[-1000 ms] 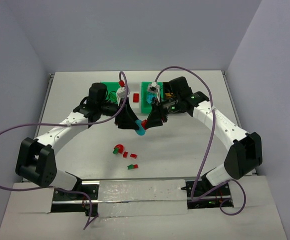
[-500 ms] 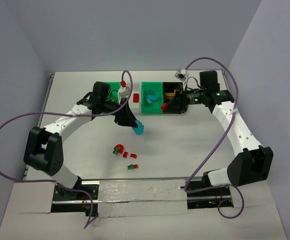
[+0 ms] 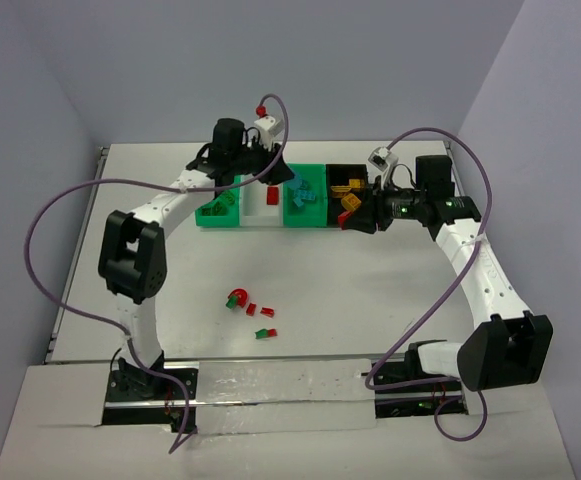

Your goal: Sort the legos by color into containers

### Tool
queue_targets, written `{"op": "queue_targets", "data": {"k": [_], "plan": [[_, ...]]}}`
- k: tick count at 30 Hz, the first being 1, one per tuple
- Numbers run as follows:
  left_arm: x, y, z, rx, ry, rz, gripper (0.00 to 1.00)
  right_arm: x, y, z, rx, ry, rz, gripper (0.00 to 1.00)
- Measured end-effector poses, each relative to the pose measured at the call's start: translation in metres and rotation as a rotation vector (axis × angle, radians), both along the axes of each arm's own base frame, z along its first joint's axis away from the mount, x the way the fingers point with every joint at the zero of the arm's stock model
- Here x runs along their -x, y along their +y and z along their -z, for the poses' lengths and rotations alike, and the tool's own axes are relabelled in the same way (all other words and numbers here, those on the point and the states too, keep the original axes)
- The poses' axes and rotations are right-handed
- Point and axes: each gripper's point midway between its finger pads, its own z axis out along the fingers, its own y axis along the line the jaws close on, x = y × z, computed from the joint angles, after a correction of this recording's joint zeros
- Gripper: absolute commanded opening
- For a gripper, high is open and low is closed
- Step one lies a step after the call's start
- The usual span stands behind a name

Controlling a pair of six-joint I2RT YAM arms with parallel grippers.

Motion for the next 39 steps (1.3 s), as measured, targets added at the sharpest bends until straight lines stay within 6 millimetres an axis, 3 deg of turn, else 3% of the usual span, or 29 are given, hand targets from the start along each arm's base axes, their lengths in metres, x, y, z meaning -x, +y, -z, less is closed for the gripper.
{"op": "queue_targets", "data": {"k": [3, 5, 8, 12, 15, 20, 22, 24, 27, 29, 30, 32, 34, 39], "plan": [[-0.025, -0.012, 0.009, -0.017, -0.024, -0.055, 0.26, -0.008, -0.003, 0.0, 0.014, -0.014, 0.035, 0.0], [-0.036, -0.018, 0.022, -0.037, -0.025, -0.08, 0.43, -0.011, -0.004, -0.001, 0.018, -0.021, 0.05, 0.0], [-0.045, -0.023, 0.046, -0.072, -0.01, -0.107, 0.63, -0.014, -0.006, -0.001, 0.023, -0.023, 0.066, 0.0], [-0.051, -0.022, 0.063, -0.108, 0.01, -0.137, 0.78, -0.019, -0.008, -0.001, 0.033, -0.034, 0.093, 0.0], [-0.058, -0.019, 0.049, -0.117, 0.007, -0.167, 0.84, -0.026, -0.012, -0.001, 0.05, -0.049, 0.126, 0.0], [-0.07, -0.007, -0.015, -0.06, -0.051, -0.209, 0.99, -0.044, -0.013, 0.001, 0.106, -0.068, 0.175, 0.0], [-0.064, 0.014, -0.045, -0.029, -0.039, -0.231, 0.99, -0.057, -0.003, -0.001, 0.139, -0.087, 0.176, 0.0], [-0.055, 0.05, -0.074, 0.002, -0.036, -0.267, 0.99, -0.072, 0.02, -0.005, 0.171, -0.133, 0.152, 0.0], [-0.035, 0.134, -0.113, 0.031, -0.048, -0.374, 0.99, -0.09, 0.071, 0.001, 0.216, -0.176, 0.087, 0.0], [-0.019, 0.192, -0.126, 0.032, -0.07, -0.467, 0.99, -0.107, 0.104, 0.01, 0.242, -0.201, 0.066, 0.0], [-0.008, 0.214, -0.127, 0.023, -0.07, -0.506, 0.99, -0.117, 0.117, 0.019, 0.263, -0.208, 0.073, 0.0], [0.015, 0.236, -0.119, 0.003, -0.052, -0.539, 0.99, -0.136, 0.134, 0.041, 0.307, -0.205, 0.096, 0.0], [0.034, 0.242, -0.109, -0.007, -0.04, -0.528, 0.99, -0.15, 0.147, 0.065, 0.354, -0.188, 0.113, 0.0], [0.073, 0.252, -0.059, -0.074, 0.057, -0.471, 0.99, -0.189, 0.178, 0.111, 0.433, -0.185, 0.149, 0.0]]}}
